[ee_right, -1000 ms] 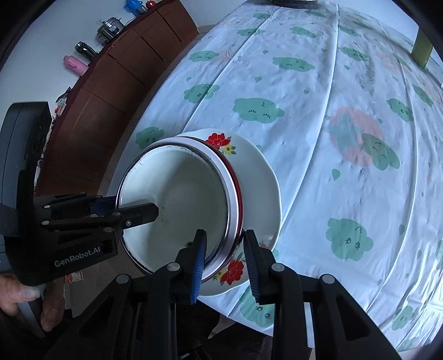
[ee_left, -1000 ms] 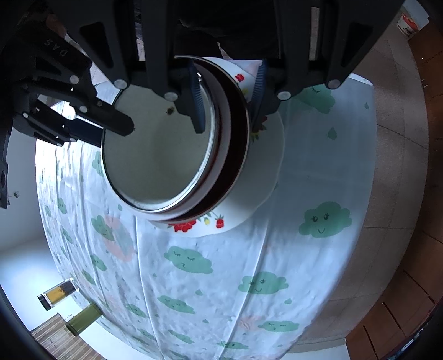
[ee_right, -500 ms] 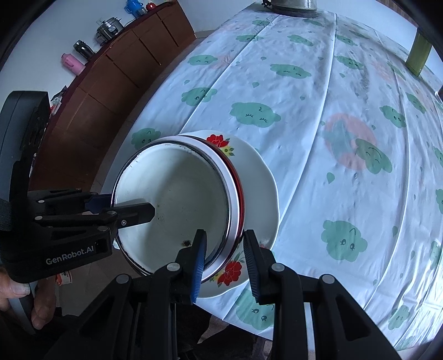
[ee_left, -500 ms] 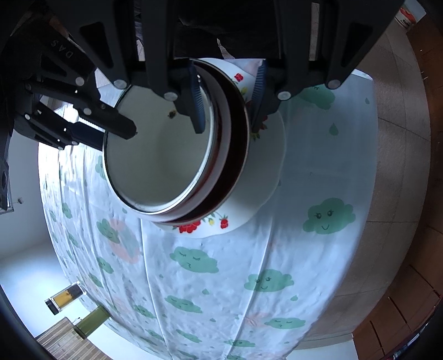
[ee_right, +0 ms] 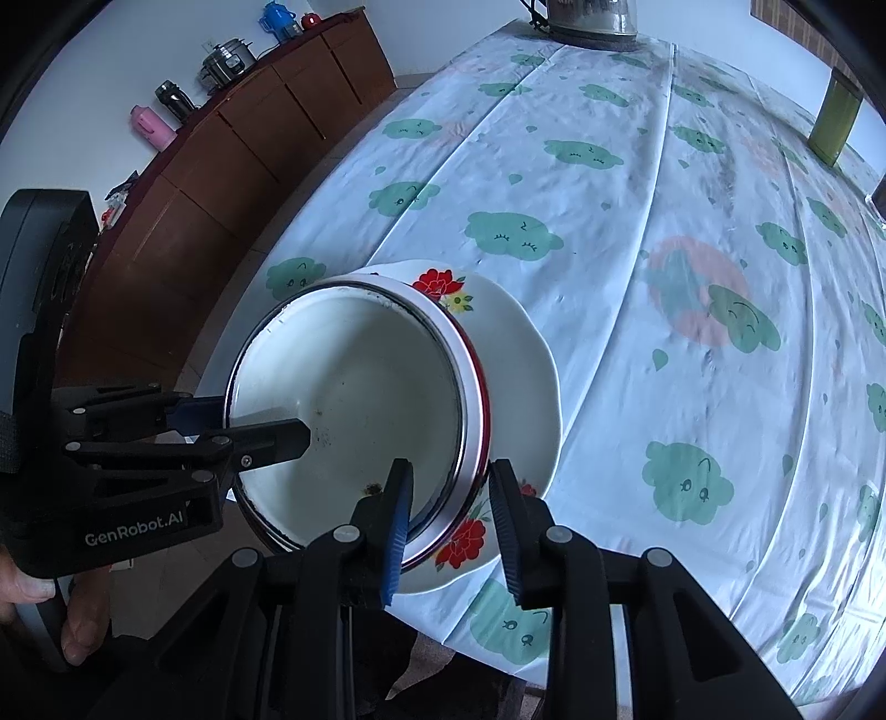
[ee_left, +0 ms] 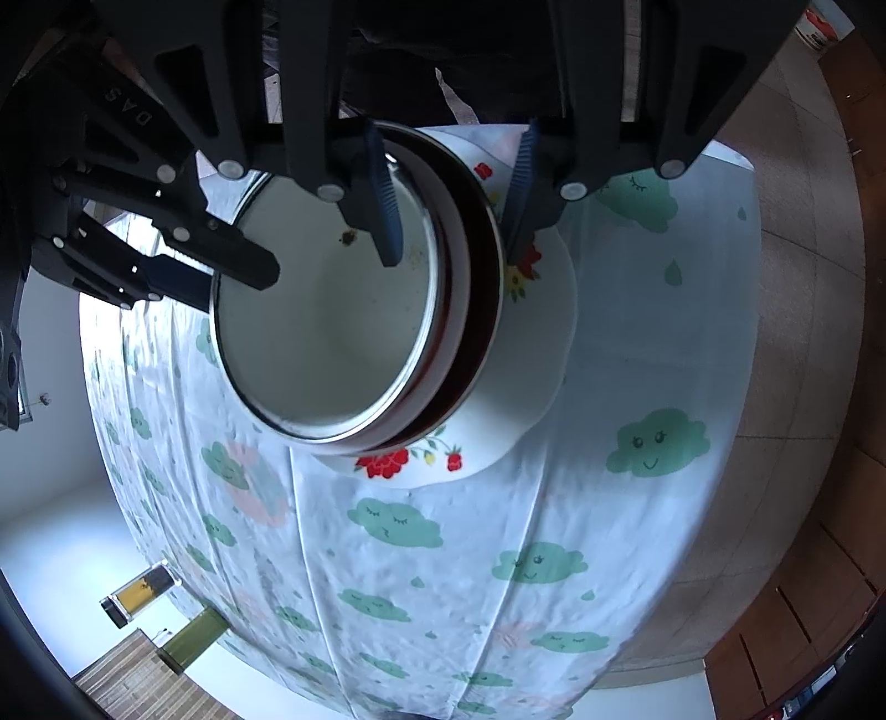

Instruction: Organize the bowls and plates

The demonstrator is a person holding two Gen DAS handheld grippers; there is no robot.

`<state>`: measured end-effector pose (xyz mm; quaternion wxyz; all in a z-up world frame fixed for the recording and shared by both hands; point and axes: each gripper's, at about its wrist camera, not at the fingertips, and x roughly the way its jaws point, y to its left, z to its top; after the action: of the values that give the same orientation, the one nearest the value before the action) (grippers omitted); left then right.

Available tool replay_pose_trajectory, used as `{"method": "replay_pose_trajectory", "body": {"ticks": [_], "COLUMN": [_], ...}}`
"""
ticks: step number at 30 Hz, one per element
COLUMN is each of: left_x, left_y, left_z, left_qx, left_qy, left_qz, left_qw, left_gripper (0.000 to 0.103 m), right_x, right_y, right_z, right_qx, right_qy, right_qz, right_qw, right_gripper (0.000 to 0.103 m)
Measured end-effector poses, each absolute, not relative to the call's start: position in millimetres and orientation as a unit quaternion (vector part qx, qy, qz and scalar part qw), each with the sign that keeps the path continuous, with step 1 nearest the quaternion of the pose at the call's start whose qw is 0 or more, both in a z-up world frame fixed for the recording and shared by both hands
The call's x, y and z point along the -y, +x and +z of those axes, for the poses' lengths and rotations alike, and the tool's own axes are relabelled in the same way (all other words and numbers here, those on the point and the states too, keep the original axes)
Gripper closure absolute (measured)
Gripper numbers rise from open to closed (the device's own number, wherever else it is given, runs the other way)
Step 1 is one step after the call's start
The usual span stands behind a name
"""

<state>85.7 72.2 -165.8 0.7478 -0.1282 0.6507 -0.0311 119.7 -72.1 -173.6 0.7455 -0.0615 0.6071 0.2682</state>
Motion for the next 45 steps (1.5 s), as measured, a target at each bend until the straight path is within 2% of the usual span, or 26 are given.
{"method": "replay_pose_trajectory", "body": {"ticks": [7,9,15,27,30,38,39,44,45], "left_x": [-68,-70,-72,-70,-68,-39,-37,-31,-31], "left_y": [85,86,89,78,63,24,21,5,3], "left_z": [-158,-161,-157,-157,-142,-97,-91,-62,-58], "left_qx": [-0.629,-0.632,-0.62,-0.605,-0.582,-0.486,-0.477,-0.419,-0.41], "left_qy": [-0.126,-0.129,-0.11,-0.091,-0.072,-0.011,-0.013,-0.035,-0.036], "left_qz": [-0.044,-0.047,-0.062,-0.063,-0.047,-0.017,-0.019,-0.013,-0.01], "left_qw": [0.766,0.763,0.775,0.788,0.809,0.874,0.879,0.907,0.911], "left_gripper": [0.049,0.049,0.049,0.046,0.046,0.044,0.042,0.031,0.028], "right_x": [73,70,73,81,81,102,105,121,125], "right_y": [116,115,113,91,80,31,25,5,2], "right_z": [-172,-173,-165,-160,-148,-96,-89,-61,-56], "right_qx": [-0.597,-0.598,-0.575,-0.551,-0.522,-0.371,-0.354,-0.283,-0.273], "right_qy": [-0.048,-0.054,-0.039,-0.037,-0.05,-0.081,-0.083,-0.079,-0.077], "right_qz": [0.264,0.26,0.241,0.202,0.209,0.199,0.199,0.2,0.199], "right_qw": [0.756,0.756,0.781,0.809,0.826,0.903,0.91,0.935,0.938], "right_gripper": [0.065,0.063,0.048,0.046,0.046,0.043,0.038,0.034,0.029]}}
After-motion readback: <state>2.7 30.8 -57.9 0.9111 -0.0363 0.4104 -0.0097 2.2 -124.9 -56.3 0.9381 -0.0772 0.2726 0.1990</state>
